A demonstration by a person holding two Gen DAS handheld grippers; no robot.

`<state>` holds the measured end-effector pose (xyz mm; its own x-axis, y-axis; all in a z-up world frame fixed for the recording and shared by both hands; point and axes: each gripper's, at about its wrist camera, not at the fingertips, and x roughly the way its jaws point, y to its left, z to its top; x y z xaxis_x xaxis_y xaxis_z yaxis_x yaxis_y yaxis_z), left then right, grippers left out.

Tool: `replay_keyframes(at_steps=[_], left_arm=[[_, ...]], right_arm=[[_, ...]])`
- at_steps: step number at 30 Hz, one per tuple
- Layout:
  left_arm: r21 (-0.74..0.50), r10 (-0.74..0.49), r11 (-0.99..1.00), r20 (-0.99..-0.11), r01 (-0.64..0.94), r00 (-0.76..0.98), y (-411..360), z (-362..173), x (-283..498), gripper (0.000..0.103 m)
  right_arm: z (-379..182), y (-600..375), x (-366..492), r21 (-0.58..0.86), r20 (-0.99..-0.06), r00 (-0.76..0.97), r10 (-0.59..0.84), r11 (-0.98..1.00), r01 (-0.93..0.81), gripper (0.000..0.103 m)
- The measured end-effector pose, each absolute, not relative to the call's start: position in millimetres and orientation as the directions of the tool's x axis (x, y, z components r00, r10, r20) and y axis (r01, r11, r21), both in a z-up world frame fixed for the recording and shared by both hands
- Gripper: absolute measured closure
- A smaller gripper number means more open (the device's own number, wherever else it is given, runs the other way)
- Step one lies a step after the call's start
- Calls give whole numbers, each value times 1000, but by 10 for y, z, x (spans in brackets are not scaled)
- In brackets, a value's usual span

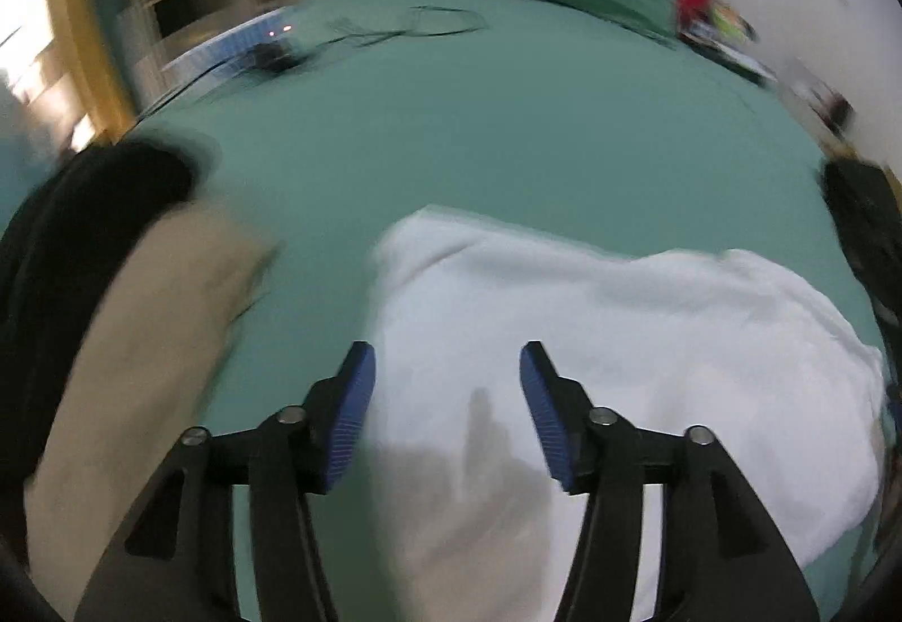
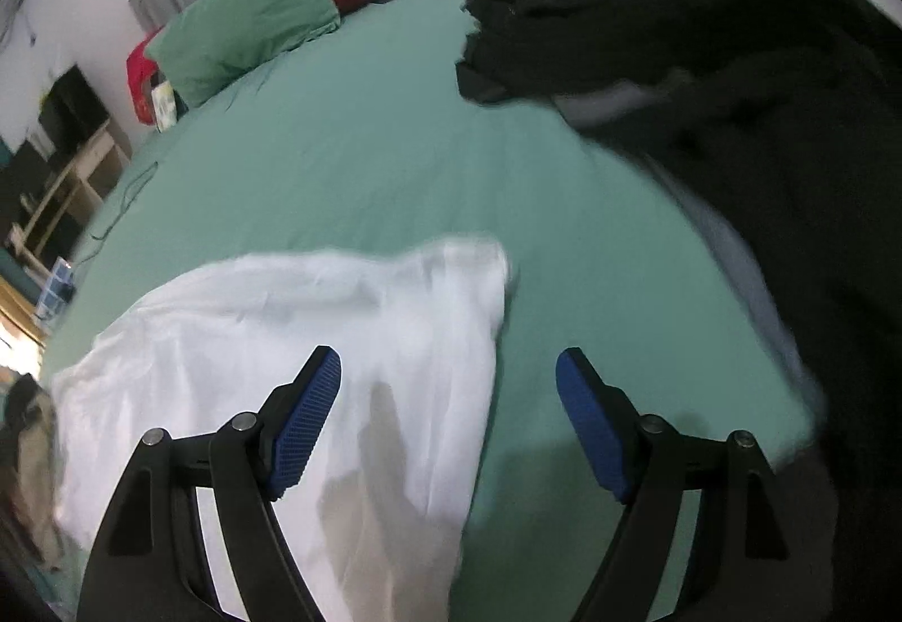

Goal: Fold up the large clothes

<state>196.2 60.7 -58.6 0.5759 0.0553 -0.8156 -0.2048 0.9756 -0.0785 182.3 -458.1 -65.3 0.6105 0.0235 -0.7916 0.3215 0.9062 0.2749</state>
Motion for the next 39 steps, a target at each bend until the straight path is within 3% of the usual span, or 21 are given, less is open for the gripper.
replay_keyframes(at_steps=[10, 14, 16, 17, 18, 19, 27, 39], left_arm=[[-396, -258, 903, -810, -167, 527, 736, -1136, 1321, 43], [-301, -200, 946, -832, -119, 517, 550, -1176, 1264, 44], [-319, -221, 941, -831, -112, 510, 498, -1172, 1235, 82], [-353, -263, 931, -829, -97, 494, 480, -1188, 1186, 94], [-355, -261, 930, -823, -98, 504, 471, -1172, 1133, 94], [-342, -245, 935, -817, -97, 523, 464, -1139, 1069, 94], [-341, -214, 931, -801, -133, 559, 379, -880, 632, 96], [-386, -264, 903, -844, -187, 467, 313, -1137, 96, 94]], right_arm=[[-847, -4214, 1025, 406, -745, 661, 89, 847, 343, 24], [-906, -4085, 908, 465, -705, 700, 113, 819, 337, 24], [-904, -3978, 933, 463, -710, 689, 143, 833, 304, 27], [-909, -3942, 938, 467, -710, 686, 159, 836, 289, 52], [-922, -3908, 945, 465, -714, 680, 167, 840, 282, 78], [-960, -3897, 950, 488, -712, 672, 203, 831, 266, 91], [-808, -4019, 562, 505, -703, 683, 197, 814, 286, 92], [-727, -3954, -212, 422, -750, 653, 106, 837, 349, 92]])
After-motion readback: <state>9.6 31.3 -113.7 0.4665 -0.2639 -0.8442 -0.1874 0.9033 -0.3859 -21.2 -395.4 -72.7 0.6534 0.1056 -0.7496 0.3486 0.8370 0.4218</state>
